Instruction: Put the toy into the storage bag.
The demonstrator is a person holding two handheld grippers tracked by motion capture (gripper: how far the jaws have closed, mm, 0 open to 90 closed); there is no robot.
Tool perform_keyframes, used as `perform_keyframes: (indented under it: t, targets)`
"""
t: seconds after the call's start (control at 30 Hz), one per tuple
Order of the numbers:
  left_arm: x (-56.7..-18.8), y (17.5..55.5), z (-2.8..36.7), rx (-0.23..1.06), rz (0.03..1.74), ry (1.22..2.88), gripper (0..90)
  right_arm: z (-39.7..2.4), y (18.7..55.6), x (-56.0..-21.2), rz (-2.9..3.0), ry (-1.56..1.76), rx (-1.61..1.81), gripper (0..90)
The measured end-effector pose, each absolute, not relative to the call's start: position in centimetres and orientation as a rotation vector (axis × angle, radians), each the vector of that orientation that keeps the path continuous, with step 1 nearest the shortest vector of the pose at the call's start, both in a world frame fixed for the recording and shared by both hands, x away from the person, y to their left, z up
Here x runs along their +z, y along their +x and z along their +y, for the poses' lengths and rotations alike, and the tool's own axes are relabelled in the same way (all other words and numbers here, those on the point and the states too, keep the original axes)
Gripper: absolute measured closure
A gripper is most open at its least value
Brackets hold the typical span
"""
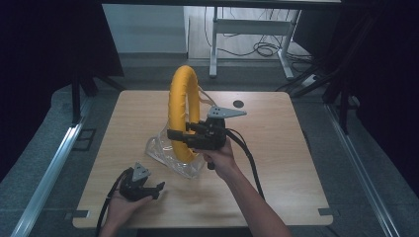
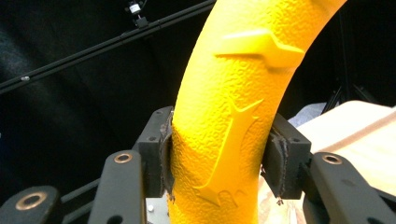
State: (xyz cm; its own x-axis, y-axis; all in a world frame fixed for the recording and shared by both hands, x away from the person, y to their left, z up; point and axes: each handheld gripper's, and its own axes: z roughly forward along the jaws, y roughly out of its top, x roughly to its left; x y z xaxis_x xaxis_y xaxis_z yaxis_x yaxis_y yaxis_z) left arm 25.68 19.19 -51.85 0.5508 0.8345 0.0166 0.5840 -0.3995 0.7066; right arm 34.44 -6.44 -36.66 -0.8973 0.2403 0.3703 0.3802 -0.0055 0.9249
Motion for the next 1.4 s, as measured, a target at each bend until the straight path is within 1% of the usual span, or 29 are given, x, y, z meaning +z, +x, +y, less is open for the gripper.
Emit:
perform_keyframes:
  t: [0.23,0.53,0.97,1.27,1.4]
  targets:
    - [-51.9,25.7,19.2,0.492,1.132,2.137,22.3,-6.4,35.2,-37.9,-2.147,-0.705,-2.004,49.6]
    - [-51.9,25.7,19.1,0.495,1.130,2.140,22.3,-6.2,35.9,-39.2,-2.230,-0.801,-1.935,46.2]
    - [-52.1,25.8,19.1,0.485,1.135,2.137,22.3,-6.5,35.8,-39.1,-2.284,-0.801,-1.977,41.3]
    - [-52.3,25.6,19.5,0.479,1.152,2.129,22.3,-7.5,35.9,-38.9,-2.298,-0.813,-1.994,39.2]
    - [-52.0,25.5,19.4,0.484,1.150,2.120,22.4,-7.9,35.8,-38.6,-2.306,-0.808,-2.001,36.7]
